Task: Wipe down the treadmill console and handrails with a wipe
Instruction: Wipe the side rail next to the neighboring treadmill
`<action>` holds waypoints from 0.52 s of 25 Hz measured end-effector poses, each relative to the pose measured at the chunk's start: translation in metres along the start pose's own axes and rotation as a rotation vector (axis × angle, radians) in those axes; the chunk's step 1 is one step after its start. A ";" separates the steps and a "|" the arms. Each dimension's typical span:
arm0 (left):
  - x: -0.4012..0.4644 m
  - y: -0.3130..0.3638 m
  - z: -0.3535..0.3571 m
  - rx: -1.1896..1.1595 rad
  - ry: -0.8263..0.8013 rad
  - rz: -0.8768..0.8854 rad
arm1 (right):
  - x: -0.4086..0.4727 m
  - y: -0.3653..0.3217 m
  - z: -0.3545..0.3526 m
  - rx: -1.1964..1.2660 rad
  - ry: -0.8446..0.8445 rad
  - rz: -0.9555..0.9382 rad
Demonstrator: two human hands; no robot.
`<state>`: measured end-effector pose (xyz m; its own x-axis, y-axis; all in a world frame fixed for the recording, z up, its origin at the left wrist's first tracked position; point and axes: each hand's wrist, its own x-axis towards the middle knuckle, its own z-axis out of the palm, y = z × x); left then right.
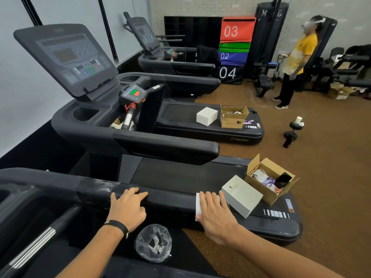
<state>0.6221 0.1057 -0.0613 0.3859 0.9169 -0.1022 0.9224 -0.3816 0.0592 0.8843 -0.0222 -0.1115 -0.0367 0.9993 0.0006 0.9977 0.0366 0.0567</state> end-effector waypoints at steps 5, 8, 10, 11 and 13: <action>-0.002 0.002 0.000 -0.017 0.011 0.001 | 0.007 -0.008 0.003 -0.058 0.054 0.001; -0.003 0.000 -0.003 -0.026 0.007 0.023 | 0.026 -0.029 0.003 -0.101 0.067 -0.029; -0.005 -0.002 -0.002 -0.030 -0.011 0.030 | 0.043 -0.048 0.002 -0.096 0.063 -0.044; -0.006 -0.004 -0.001 -0.030 -0.017 0.031 | 0.051 -0.057 0.002 -0.089 0.054 -0.047; -0.006 -0.007 0.002 -0.020 -0.023 0.036 | 0.065 -0.074 0.003 -0.074 0.021 -0.046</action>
<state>0.6135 0.1021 -0.0629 0.4191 0.8996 -0.1226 0.9076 -0.4115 0.0832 0.8085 0.0396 -0.1181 -0.0840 0.9963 0.0176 0.9881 0.0810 0.1310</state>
